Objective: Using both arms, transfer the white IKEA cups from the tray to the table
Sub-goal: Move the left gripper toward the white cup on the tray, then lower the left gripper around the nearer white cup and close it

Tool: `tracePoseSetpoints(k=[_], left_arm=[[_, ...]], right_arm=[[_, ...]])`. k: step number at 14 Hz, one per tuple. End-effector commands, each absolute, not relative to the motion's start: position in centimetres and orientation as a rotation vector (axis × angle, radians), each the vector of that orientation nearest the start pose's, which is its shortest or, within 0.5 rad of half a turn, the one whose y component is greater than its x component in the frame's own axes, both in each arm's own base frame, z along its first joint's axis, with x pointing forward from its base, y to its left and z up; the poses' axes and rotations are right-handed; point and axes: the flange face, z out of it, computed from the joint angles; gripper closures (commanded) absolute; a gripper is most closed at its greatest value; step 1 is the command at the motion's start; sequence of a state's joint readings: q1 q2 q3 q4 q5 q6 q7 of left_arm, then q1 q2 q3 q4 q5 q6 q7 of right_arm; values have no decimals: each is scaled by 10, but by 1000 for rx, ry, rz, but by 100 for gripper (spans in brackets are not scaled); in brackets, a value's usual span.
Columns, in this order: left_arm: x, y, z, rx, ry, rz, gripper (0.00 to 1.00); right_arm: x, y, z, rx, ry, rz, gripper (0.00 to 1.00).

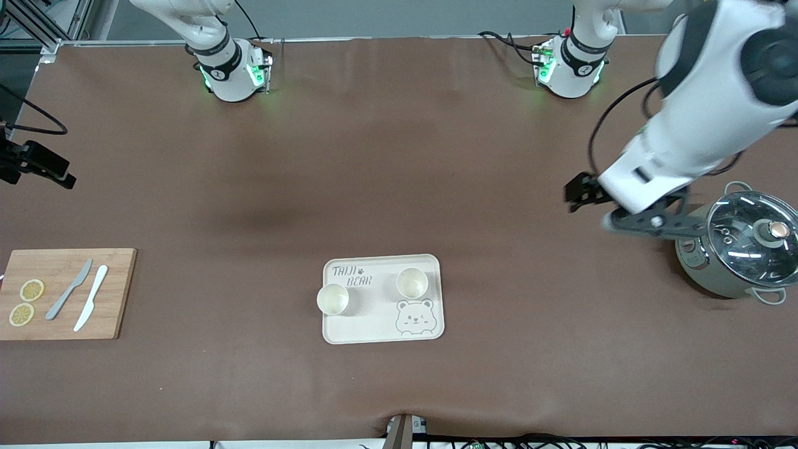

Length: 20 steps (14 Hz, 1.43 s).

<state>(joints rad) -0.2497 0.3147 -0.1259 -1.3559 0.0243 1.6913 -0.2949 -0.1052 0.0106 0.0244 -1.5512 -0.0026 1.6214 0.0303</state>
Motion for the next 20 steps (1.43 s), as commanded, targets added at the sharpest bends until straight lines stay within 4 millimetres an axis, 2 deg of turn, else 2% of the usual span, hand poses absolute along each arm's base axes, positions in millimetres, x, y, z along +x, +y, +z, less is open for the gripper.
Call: tracePoseSetpoints(k=[1,2,5,8,11,13,16,20], left_arm=[[648,-292,487,-3180,24,-28,0],[655,-310,469,-3188,34,-29,0],[665,-343,415,-3191,95,-19,0],[665,-380,368,-3197,147,-81,0],[657,-410,342,-3170,199,-150,0],[658,-419,323,-3186,191,-194,0],[651,-439,277,-3196,184,-219,0],[646,-446,245,-3197,179,-214,0]], right_arm=[[562,-39,635,-3127,154,-89,0],[561,-39,634,-3127,156,-87,0],[560,-41,635,-3127,161,-80,0],[561,-40,635,-3127,161,-82,0],[561,-44,633,-3127,166,-70,0],[561,-43,633,-3127,163,-68,0],[560,-45,630,-3125,173,-56,0],[560,-46,627,-3125,175,-46,0]])
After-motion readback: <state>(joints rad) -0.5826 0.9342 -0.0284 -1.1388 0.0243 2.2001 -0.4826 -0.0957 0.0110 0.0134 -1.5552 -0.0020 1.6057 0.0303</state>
